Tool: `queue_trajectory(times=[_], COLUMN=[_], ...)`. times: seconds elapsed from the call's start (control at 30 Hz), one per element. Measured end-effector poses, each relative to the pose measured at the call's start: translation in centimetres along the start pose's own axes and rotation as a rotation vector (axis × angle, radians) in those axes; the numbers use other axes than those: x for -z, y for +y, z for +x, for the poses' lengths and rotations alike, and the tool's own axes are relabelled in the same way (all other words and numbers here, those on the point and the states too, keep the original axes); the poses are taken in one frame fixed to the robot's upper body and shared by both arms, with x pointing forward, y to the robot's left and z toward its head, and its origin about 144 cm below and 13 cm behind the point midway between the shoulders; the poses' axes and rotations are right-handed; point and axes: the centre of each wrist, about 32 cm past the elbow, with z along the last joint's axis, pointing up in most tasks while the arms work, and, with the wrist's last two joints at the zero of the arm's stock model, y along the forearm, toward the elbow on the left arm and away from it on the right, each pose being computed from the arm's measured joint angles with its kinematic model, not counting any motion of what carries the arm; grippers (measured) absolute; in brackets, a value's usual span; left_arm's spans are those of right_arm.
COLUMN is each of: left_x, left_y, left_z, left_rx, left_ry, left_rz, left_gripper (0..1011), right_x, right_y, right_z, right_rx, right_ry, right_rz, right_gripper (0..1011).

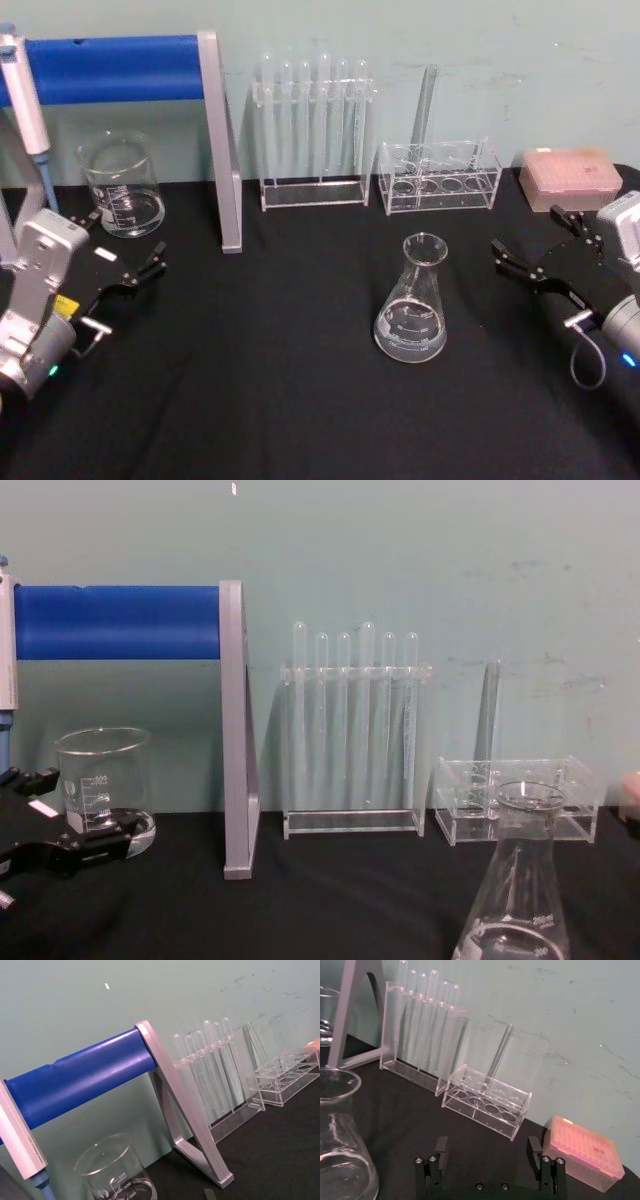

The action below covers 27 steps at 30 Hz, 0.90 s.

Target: Grasp the erlenmeyer flask with one hand, shake it three times, then place it back.

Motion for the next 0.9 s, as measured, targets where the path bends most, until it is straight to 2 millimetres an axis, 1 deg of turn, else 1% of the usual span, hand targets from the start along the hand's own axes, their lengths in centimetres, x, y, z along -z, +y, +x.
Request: queue_trajectory(times=[0.33,0.63,0.9], left_x=[0.0,0.0,0.0], left_y=[0.0,0.0,0.0], left_z=[0.0,0.0,0.0], left_rx=[0.0,0.0,0.0], left_ry=[0.0,0.0,0.0], left_rz=[0.0,0.0,0.0], left_gripper=[1001,1001,1001], right_x=[-0.7,-1.5,-1.9], right_y=[-1.5,-3.5,-4.1], right_z=[1.2,2.0,2.2], right_rx=[-0.044,-0.144,-0.241], right_ry=[0.009,0.0,-0.011], right_rz=[0.004,0.017,0.03], right_gripper=[1002,1002,1002])
